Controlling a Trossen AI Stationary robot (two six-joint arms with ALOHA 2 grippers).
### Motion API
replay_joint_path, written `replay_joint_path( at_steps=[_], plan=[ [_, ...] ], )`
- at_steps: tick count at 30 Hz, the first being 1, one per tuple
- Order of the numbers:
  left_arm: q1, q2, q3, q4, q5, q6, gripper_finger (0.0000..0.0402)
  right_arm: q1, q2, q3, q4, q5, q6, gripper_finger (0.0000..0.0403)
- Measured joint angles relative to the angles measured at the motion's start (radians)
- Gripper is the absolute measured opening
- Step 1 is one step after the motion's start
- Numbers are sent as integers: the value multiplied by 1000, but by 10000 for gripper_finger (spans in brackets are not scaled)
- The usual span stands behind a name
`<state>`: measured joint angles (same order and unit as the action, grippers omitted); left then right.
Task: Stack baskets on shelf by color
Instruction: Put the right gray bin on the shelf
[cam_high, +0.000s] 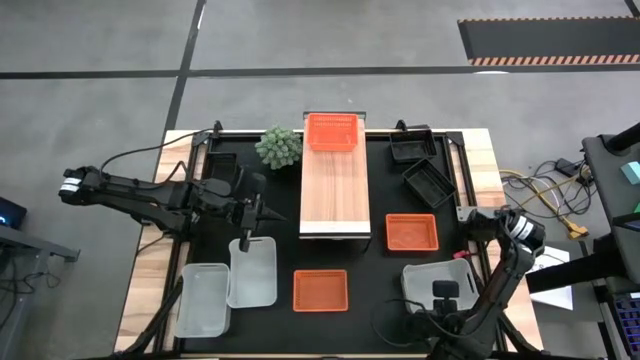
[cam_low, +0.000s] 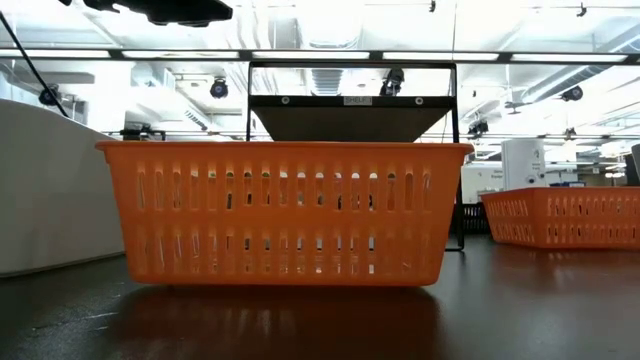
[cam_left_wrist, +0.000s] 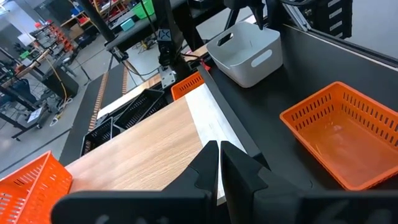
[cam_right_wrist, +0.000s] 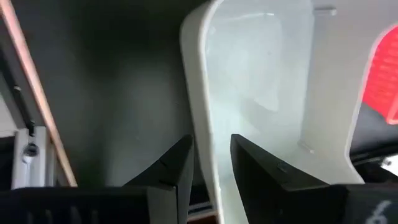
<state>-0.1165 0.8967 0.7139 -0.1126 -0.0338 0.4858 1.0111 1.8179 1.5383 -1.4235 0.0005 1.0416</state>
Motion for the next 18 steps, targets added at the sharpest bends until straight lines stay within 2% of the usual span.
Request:
replay_joint_path(
  at_steps=[10, 16, 18],
  plan=[
    [0, 0, 0, 26, 0, 27, 2, -1, 0, -113, 134, 1, 22, 92],
    [0, 0, 0, 24, 0, 27, 2, -10, 0, -122, 162, -10, 17, 20],
    [0, 0, 0, 23, 0, 28, 2, -17, 0, -98, 149, -27, 14, 13]
  ],
)
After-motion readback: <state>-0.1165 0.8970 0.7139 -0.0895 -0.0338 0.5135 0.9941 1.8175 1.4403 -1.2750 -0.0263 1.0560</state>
